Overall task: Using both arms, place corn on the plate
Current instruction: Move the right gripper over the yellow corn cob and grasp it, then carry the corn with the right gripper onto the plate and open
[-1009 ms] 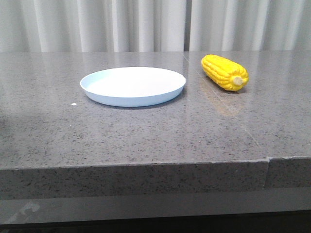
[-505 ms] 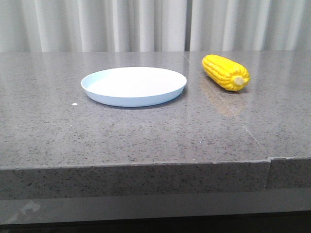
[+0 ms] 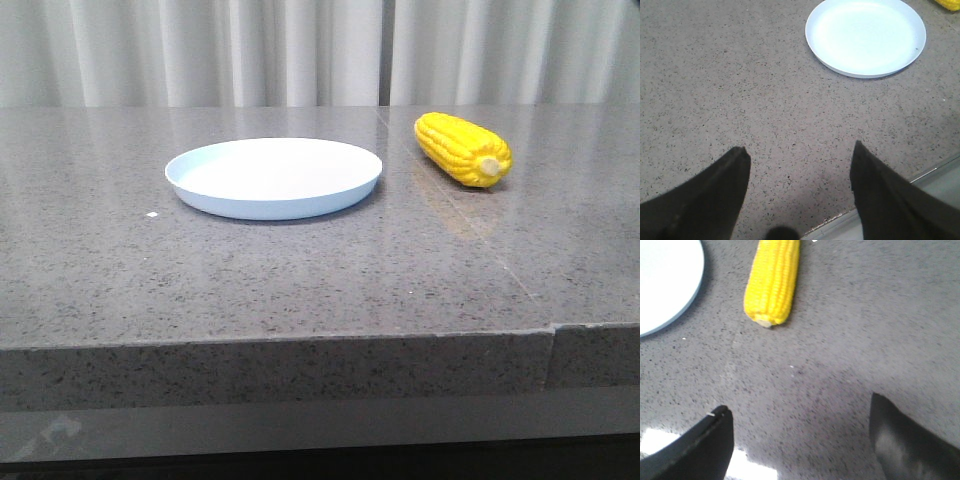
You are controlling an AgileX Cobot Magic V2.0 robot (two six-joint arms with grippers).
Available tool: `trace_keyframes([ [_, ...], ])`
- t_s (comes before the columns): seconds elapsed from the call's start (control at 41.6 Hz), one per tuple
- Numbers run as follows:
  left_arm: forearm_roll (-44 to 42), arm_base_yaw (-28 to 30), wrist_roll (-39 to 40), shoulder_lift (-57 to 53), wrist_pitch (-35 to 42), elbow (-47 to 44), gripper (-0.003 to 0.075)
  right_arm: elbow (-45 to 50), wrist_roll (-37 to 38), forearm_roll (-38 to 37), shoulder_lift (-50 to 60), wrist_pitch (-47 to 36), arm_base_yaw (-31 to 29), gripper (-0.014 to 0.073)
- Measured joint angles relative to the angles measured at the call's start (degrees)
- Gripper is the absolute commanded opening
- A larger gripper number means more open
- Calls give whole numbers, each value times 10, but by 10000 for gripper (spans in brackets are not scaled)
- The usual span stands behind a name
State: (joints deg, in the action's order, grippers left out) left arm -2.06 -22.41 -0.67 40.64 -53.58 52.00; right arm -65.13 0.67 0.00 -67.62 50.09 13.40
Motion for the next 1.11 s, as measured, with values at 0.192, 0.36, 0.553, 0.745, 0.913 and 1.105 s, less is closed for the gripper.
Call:
trace_keyframes([
  [0.192,0,0,0,0,0,0,428,-116,0,20,-130,29,6,582],
  [0.36,0,0,0,0,-1,0,428,-204,0,29,-235,37,6,582],
  [0.553,0,0,0,0,-1,0,428,-280,0,37,-328,42,6,582],
  [0.745,0,0,0,0,-1,0,428,-332,0,40,-406,42,6,582],
  [0.913,0,0,0,0,-1,0,428,-358,0,54,-452,42,6,580],
  [1.105,0,0,0,0,-1,0,428,-364,0,59,-472,41,6,451],
])
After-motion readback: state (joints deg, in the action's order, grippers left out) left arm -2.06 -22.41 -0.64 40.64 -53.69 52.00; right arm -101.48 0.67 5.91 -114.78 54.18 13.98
